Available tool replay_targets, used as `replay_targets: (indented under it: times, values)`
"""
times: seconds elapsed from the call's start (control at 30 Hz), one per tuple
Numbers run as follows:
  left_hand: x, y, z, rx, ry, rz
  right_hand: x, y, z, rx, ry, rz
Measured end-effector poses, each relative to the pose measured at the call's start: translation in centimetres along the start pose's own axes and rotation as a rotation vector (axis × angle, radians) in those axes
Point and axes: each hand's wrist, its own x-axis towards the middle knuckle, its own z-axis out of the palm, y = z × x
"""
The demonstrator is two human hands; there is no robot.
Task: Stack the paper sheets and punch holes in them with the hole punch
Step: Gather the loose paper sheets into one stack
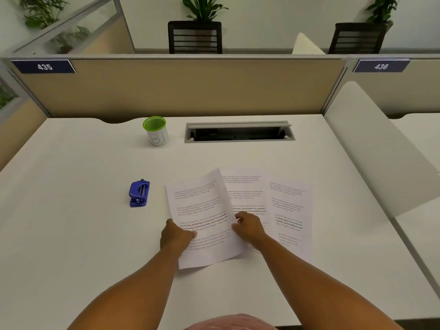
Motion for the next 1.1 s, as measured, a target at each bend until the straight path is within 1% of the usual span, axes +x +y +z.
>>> replay_targets:
  times: [0.1, 0.17, 0.23, 0.3, 0.4, 0.5, 0.53, 0.6, 0.67, 0.77, 0.87, 1.1]
  values:
    - [0.1, 0.4, -0.1, -0.164, -0.002, 0.068, 0.1, 0.0, -0.6, 0.052, -0.046, 0.016]
    - [0.1, 0.9, -0.3, -0.183, 0.002, 0.123, 0.2, 0.0, -1.1, 0.124, -0.064, 0.061]
    - [0.3, 1.4, -0.5, -0.179, -0.011, 0.177, 0.4, 0.2, -1.6, 0.197, -0.044, 0.106]
    - [0.5, 1.9, -0.6, -0.200, -0.037, 0.209, 0.6, 0.3, -2.1, 0.240, 0.026, 0.133]
    - [0.9, 2.6, -0.6, -0.222, -0.069, 0.226, 1.0, 0.7, -3.0, 0.197, 0.176, 0.175]
    - [1.4, 3.4, -0.7, -0.245, -0.098, 0.243, 1.5, 1.4, -3.8, 0.102, 0.322, 0.320]
    - [1.5, 3.6, -0.6, -0.254, -0.103, 0.246, 1.6, 1.8, -4.0, 0.051, 0.357, 0.383]
    - [1.7, 4.0, -0.5, -0.276, -0.113, 0.248, 1.6, 2.2, -4.4, -0.039, 0.412, 0.440]
    - [1.8, 4.4, -0.3, -0.298, -0.122, 0.246, 1.5, 2.4, -4.5, -0.090, 0.402, 0.463]
    - [2.0, 5.0, -0.1, -0.325, -0.127, 0.242, 1.4, 2.5, -4.5, -0.138, 0.322, 0.480]
    - [2.1, 5.4, 0.2, -0.329, -0.128, 0.242, 1.5, 2.2, -4.5, -0.098, 0.279, 0.505]
    - [2.4, 5.8, 0.7, -0.317, -0.135, 0.252, 2.2, 1.9, -4.2, -0.059, 0.270, 0.517]
